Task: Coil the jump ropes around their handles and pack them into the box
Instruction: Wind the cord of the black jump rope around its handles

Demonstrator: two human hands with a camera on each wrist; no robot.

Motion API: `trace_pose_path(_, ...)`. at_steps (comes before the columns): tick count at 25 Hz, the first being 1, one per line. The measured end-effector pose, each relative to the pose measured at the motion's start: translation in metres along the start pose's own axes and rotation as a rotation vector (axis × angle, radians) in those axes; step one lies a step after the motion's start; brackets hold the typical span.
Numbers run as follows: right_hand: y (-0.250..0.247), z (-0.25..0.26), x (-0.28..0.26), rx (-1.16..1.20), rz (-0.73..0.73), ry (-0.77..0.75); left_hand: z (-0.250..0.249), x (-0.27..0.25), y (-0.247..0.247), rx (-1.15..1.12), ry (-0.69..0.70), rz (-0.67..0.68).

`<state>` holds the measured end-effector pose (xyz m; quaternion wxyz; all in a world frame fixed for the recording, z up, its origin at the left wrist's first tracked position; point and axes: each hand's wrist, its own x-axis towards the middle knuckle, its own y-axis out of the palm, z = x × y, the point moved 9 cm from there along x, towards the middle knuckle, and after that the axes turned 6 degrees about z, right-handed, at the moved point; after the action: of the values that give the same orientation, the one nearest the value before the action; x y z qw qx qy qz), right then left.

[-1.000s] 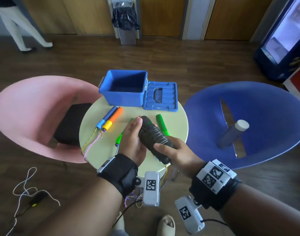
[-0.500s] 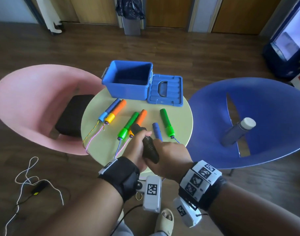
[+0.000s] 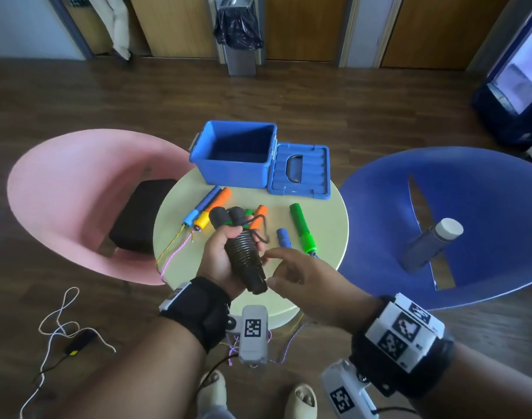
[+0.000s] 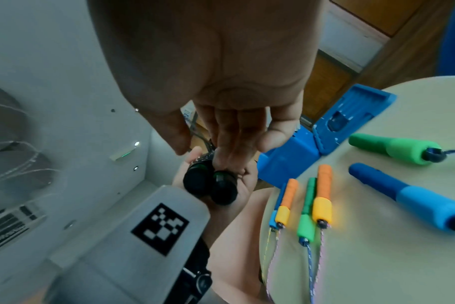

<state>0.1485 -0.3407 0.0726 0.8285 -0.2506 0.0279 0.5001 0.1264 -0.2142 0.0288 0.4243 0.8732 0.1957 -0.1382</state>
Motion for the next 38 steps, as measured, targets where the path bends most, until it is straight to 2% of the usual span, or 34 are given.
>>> trace_pose_path(2, -0.017, 0.021, -0.009, -0.024, -0.126, -0.07, -0.009, -0.001, 0.013, 0.037, 0.021, 0.041)
trace_pose_path(4, -0.038, 0.032, -0.017, 0.207, -0.221, -0.12, -0.017, -0.004, 0.027, 0.084, 0.052, 0.079)
trace_pose_path(7, -0.05, 0.039, -0.022, 0.729, -0.132, -0.14, -0.036, -0.012, 0.046, 0.287, 0.186, 0.1)
trace_pose_path(9, -0.051, 0.049, -0.028, 0.806, -0.068, -0.117, -0.048, -0.016, 0.059, 0.4, 0.259, 0.121)
trace_pose_path(12, -0.052, 0.055, -0.03, 0.676, -0.09, -0.109, -0.062, -0.015, 0.06, 0.426, 0.307, 0.07)
trace_pose_path(14, -0.052, 0.052, -0.028, 0.484, -0.125, -0.127, -0.069, -0.015, 0.056, 0.295, 0.296, 0.023)
trace_pose_path(17, -0.05, 0.051, -0.032, -0.094, -0.228, -0.231, -0.071, -0.014, 0.058, 0.117, 0.233, -0.023)
trace_pose_path(19, -0.035, 0.051, -0.034, -0.482, -0.208, -0.276, -0.065, -0.007, 0.052, 0.042, 0.166, -0.121)
trace_pose_path(21, -0.024, 0.046, -0.032, -0.608, -0.167, -0.222, -0.056, -0.004, 0.048, -0.011, 0.106, -0.196)
trace_pose_path(24, -0.02, 0.047, -0.029, -0.604, -0.151, -0.182, -0.048, -0.003, 0.043, 0.011, 0.116, -0.27)
trace_pose_path(30, -0.036, 0.053, -0.024, -0.316, -0.179, -0.152, -0.058, -0.008, 0.051, 0.119, 0.191, -0.311)
trace_pose_path(33, -0.054, 0.051, -0.023, -0.129, -0.248, -0.13, -0.063, -0.014, 0.069, 0.164, 0.179, -0.111)
trace_pose_path(35, -0.077, 0.045, -0.025, 0.214, -0.335, -0.087, -0.069, -0.023, 0.078, 0.341, 0.212, 0.038)
trace_pose_path(38, -0.104, 0.038, -0.033, 0.756, -0.402, 0.005, -0.073, -0.042, 0.088, 0.696, 0.261, 0.157)
